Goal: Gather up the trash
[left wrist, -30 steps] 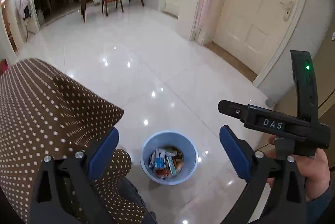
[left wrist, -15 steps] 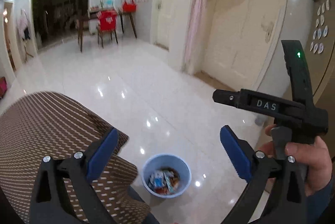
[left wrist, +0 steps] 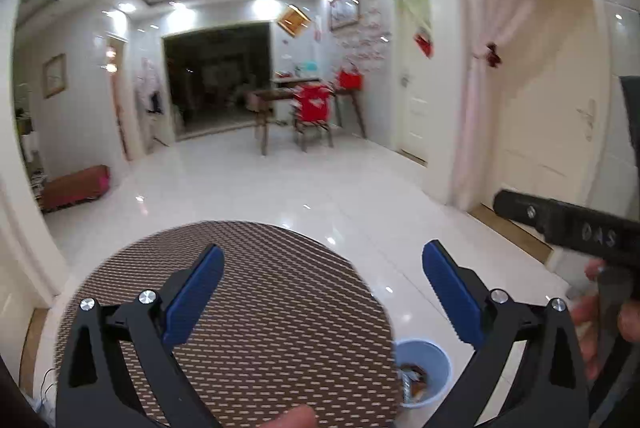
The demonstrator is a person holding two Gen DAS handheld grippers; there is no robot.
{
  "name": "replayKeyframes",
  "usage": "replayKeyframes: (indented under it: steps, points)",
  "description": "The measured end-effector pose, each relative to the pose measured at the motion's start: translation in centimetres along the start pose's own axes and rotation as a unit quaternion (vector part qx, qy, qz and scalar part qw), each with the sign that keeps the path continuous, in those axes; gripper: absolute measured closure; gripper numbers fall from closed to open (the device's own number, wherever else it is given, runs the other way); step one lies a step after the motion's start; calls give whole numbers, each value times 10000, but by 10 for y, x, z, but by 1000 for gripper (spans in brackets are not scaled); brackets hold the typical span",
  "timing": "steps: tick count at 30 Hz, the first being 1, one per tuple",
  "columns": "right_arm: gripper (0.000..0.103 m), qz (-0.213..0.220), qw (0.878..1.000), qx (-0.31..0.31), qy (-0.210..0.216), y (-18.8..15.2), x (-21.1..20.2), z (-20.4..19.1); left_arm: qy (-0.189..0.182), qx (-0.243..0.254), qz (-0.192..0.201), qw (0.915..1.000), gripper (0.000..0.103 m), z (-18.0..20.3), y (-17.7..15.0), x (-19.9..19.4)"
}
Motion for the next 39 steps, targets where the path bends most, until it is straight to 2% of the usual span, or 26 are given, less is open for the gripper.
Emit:
replayKeyframes:
  steps: [3,11,20,39]
  points:
    - [6,138,9993,-344,35,3,-5,-37,366,-175,196,9990,5,-29,9,-16]
    - [6,603,9947,-829,27,10,-24,-94,772,-485,385,9951,5,-72,19,-44]
    - [6,882,9910,-1004,-68,11,-38,-110,878,-753,509,9920,5,-93,28,-65]
    - [6,980,9895,-1062,-92,8,-40,-117,899,-809,594,9909,5,-97,25,-75]
Point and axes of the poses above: each gripper's, at about its wrist camera, not at the fingertips, and x roughly the way its jaws point, z to its right, y to its top, the point moved 10 cm from there along x, roughly the way its jaws point, and after that the axes turned 6 degrees about y, right-handed, at the moved point
